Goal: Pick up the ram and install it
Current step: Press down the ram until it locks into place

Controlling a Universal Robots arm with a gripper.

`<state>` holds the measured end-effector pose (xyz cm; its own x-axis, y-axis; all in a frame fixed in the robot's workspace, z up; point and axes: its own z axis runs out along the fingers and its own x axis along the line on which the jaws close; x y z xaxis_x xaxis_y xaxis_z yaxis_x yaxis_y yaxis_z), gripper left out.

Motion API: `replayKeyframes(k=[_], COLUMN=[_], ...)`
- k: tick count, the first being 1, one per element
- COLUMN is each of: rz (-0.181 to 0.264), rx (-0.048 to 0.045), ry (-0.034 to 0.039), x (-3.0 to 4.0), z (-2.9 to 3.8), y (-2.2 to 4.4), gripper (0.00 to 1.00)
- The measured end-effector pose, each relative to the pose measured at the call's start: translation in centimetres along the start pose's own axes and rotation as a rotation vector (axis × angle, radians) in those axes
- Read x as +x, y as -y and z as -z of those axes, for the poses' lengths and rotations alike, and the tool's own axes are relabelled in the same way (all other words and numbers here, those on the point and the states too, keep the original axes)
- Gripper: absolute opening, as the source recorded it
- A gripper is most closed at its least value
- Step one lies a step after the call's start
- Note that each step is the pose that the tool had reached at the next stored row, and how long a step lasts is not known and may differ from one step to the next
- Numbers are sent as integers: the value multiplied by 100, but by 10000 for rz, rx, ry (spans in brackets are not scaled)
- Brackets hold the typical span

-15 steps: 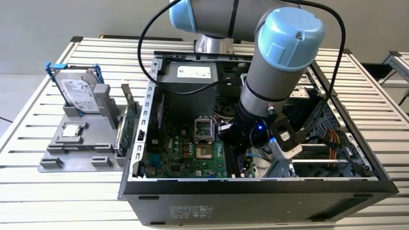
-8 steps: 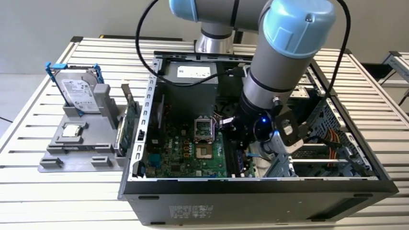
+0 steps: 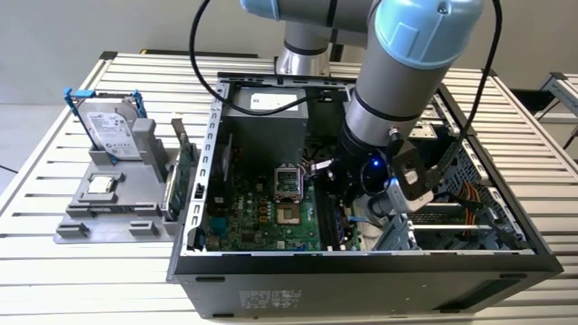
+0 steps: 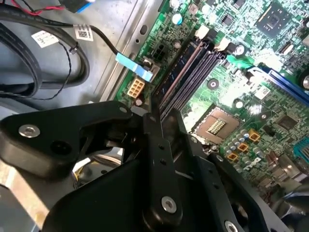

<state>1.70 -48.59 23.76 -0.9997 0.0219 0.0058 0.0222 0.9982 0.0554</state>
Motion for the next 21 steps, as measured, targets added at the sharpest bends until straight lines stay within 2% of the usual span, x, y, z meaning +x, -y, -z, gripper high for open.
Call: replayKeyframes(k=[10, 11, 18, 21], rz=[1, 0, 5, 306], rx=[-12, -12, -11, -8], ry=[1, 1, 0, -16], x=[10, 10, 11, 12], z=[7, 7, 7, 7], y=[0, 0, 1, 1], gripper=[100, 0, 0, 0])
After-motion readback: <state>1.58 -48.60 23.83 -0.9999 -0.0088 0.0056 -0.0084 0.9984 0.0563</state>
